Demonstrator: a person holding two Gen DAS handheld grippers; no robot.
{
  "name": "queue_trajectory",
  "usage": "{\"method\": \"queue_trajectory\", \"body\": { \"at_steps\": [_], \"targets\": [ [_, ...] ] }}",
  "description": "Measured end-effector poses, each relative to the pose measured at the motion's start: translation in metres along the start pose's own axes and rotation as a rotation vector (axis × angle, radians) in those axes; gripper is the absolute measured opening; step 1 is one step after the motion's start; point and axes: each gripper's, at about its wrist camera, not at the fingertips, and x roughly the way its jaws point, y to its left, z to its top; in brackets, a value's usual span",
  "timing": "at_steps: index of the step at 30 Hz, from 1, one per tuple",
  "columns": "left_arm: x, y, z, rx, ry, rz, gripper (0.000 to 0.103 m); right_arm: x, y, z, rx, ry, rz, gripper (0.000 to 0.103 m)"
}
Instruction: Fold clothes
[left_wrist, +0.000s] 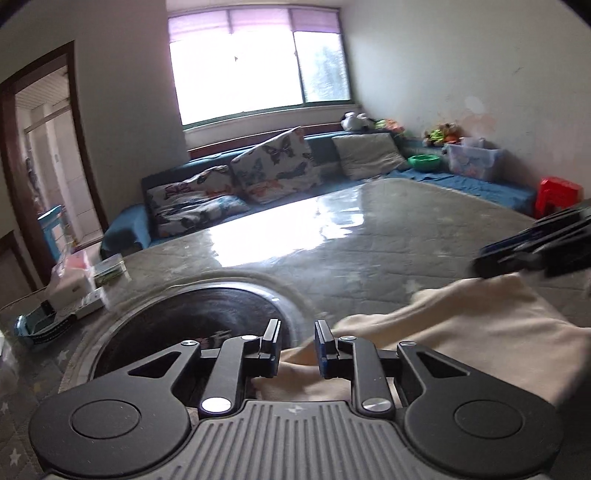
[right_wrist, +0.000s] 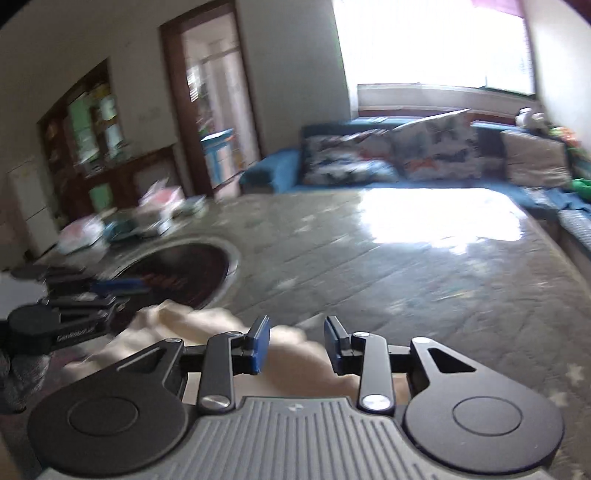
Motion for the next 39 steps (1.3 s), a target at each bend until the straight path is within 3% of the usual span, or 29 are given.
{"method": "queue_trajectory", "body": {
  "at_steps": [7,12,15,18,22,28,33,39],
  "targets": [
    [-0.018,-0.033,-0.018,0.046,0.035,-0.126,0.023,0.038,0.013,-0.004,0.01,0.091,0.013,0.024],
    [-0.018,-0.03,-0.03,0.018,0.049,-0.12,0.025,0.038,0.023,-0.001,-0.014,0.098,-0.006,0.024],
    [-0.018,-0.024,-0.033,-0.024,0.046,-0.12,0.027,0.035,0.037,0.004,-0.07,0.088,0.031,0.024],
    [-0.019,-0.022,-0.036,-0.036,0.049,-0.119,0.027,0.049,0.059,0.01,-0.131,0.12,0.08,0.024],
    [-0.022,-0.021,-0.039,-0.051,0.051,-0.121,0.028,0.078,0.073,0.013,-0.161,0.162,0.072,0.023],
    [-0.022,-0.013,-0.04,-0.09,0.044,-0.13,0.031,0.097,0.067,0.02,-0.12,0.178,0.062,0.023],
    [-0.022,-0.006,-0.042,-0.127,0.044,-0.144,0.034,0.079,0.076,0.027,-0.139,0.137,0.106,0.023],
    [-0.023,-0.002,-0.044,-0.148,0.045,-0.15,0.035,0.102,0.094,0.027,-0.208,0.178,0.1,0.018]
  ]
}}
